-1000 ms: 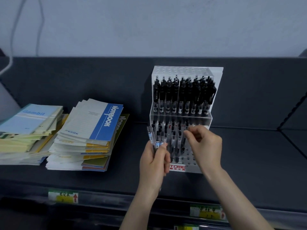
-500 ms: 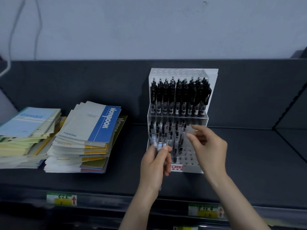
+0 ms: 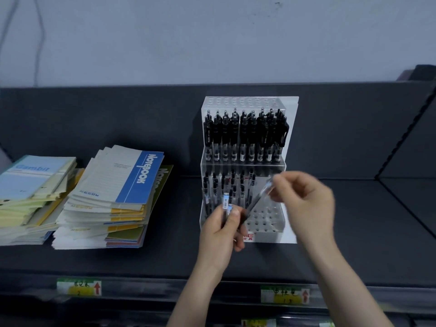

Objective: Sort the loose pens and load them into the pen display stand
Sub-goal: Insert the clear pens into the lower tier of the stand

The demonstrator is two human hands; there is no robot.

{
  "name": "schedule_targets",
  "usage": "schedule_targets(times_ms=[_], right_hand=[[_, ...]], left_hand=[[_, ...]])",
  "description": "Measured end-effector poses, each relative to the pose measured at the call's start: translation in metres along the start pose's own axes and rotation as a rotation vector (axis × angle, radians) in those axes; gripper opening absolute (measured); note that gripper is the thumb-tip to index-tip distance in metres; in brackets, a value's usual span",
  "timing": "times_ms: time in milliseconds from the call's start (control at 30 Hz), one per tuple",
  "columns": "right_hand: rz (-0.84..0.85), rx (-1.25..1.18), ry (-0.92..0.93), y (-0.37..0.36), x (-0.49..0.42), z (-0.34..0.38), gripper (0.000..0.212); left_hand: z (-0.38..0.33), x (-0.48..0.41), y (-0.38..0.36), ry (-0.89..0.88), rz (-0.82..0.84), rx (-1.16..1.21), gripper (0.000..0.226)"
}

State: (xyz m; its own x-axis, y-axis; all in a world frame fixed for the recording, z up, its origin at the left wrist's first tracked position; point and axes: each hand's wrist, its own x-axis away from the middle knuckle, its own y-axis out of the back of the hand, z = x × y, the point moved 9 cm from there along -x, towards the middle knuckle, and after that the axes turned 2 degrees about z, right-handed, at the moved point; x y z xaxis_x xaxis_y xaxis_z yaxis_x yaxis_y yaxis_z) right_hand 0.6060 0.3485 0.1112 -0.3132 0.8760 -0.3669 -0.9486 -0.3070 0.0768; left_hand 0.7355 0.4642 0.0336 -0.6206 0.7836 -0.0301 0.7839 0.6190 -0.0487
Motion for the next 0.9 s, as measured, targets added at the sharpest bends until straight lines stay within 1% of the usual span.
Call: schedule_targets(times_ms=[67,133,267,400,533,600,800,900], right_hand=[[-0.130,-0.052,0.042,0.019,-0.009,0.010,0.016],[-0.168,0.036,0.132,0.024,-0.014,0.022,0.014],[-0.130,0.209,0.236,0.009,-0.014,0.027,0.002],[-0.083,0.345,0.325,-0.010,-0.011,0.020,0.009],[-0.033,0.498,0.395,-0.026,-0.003,0.006,0.007],[0.000,0.538,0.397,-0.033,0.000,-0.007,0.006],[0.014,0.480,0.327,-0.034,0.000,-0.021,0.007],[0.035,0.460,0.278,-0.033,-0.002,-0.024,0.008]], left_hand=[[0.002,0.001,0.011,0.002,-0.064,-0.011,0.022],[0.005,0.001,0.020,0.019,-0.115,0.006,0.023],[0.007,0.001,0.022,0.034,-0.123,0.036,0.023],[0.004,0.003,0.022,0.022,-0.104,0.032,0.025],[0.001,0.004,0.024,0.018,-0.113,0.041,0.031],[0.002,0.004,0.025,0.029,-0.120,0.061,0.031],[0.003,0.002,0.024,0.059,-0.109,0.045,0.017],[0.002,0.002,0.020,0.047,-0.084,0.013,0.016]])
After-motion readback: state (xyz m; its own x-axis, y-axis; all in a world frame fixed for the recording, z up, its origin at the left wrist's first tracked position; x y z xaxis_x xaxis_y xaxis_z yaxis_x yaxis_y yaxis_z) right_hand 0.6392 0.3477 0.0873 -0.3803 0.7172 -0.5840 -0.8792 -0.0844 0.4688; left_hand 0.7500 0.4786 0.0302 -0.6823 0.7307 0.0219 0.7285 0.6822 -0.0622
